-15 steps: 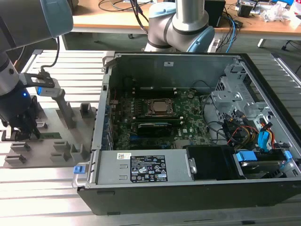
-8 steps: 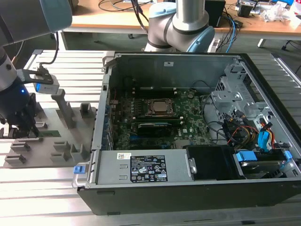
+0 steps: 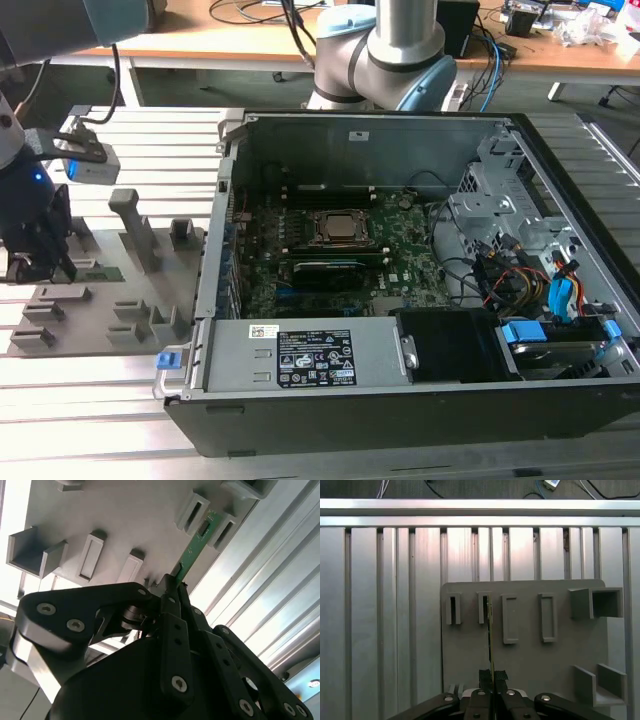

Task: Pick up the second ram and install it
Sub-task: 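Pick up the second ram and move it above second insertion slot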

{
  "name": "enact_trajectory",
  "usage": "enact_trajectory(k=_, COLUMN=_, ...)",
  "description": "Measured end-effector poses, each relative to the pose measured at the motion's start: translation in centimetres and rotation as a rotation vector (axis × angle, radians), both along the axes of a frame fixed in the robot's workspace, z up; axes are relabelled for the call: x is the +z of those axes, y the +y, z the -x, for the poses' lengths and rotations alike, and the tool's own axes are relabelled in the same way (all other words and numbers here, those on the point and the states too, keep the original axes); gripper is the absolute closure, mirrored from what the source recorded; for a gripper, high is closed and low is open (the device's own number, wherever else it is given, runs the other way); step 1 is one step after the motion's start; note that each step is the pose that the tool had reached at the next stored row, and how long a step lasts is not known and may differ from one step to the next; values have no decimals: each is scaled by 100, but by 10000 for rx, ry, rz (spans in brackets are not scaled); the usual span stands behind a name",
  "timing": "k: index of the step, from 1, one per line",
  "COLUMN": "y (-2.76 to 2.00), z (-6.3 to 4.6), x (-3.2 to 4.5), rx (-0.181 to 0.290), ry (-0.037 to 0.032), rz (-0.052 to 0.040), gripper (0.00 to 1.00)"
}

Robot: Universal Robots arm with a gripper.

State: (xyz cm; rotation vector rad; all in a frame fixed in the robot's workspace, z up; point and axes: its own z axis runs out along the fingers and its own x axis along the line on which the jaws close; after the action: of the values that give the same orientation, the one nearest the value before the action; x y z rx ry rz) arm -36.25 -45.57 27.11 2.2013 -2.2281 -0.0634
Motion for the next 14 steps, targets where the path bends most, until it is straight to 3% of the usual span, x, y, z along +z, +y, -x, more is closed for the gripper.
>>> enact_trajectory(k=14, y=0, z=-7, x=255, rx=0, ry=0, rz=0, gripper=86)
